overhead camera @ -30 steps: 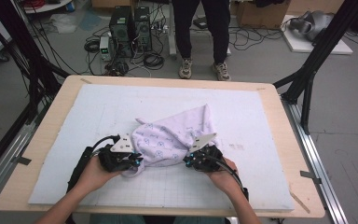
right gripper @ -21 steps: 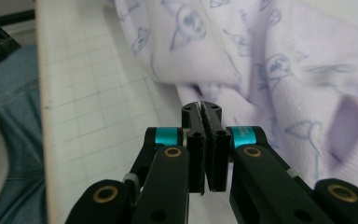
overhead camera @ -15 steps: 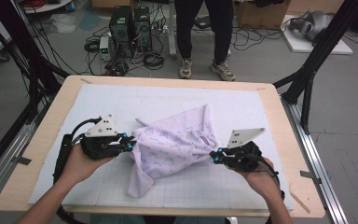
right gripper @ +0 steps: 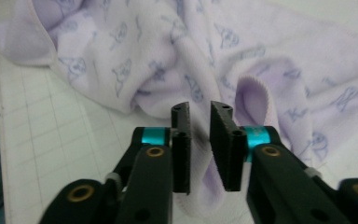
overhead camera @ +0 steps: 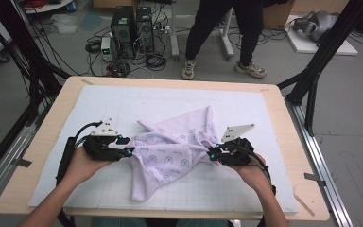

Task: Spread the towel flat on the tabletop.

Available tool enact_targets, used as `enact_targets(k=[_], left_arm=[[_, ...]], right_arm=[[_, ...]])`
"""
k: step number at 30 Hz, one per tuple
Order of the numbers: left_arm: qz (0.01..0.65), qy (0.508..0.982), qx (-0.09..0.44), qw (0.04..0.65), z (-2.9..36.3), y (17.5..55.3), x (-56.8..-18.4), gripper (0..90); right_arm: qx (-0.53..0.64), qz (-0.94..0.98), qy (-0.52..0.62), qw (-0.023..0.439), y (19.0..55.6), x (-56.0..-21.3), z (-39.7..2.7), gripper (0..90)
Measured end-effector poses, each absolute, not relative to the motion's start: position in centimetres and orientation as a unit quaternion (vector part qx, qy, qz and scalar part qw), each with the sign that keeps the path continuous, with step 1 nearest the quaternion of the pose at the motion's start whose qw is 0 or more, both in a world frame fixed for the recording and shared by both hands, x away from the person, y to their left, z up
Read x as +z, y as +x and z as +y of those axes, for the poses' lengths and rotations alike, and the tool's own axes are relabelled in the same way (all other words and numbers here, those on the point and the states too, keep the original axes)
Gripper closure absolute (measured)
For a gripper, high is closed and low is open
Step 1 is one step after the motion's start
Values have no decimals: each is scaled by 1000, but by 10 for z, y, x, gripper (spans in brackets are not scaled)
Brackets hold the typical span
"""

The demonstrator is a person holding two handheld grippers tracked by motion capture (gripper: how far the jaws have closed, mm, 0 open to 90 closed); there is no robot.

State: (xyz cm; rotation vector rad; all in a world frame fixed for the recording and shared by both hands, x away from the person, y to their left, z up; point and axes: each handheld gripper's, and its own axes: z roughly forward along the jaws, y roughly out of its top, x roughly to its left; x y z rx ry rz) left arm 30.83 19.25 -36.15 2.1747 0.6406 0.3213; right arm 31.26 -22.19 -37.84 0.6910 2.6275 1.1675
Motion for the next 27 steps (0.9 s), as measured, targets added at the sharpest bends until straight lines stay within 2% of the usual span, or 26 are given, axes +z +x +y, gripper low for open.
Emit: enact_targets(k=[5,11,14,17,19,21,23,27], left_arm=[[227,871,128,417,176,297,-353,468],[209,892,98,388,152,295,-384,456],[207,908,89,353,146,297,-407,465],[206,917,75,333,147,298,-423,605],[209,913,67,344,151,297,-431,727],[210,911,61,350,155,296,-431,836],[207,911,63,351,157,293,-428,877],[193,909,75,362,161,285,-414,893]], right_arm=[[397,888,209,103,296,-372,-210,711],[384,898,193,94,292,-401,-183,651],[374,902,198,93,295,-413,-170,611],[369,904,192,95,297,-420,-158,624],[368,905,192,95,298,-424,-153,704],[366,908,185,91,299,-426,-149,833],[367,910,177,80,298,-426,-149,856],[383,905,174,64,290,-412,-162,862]])
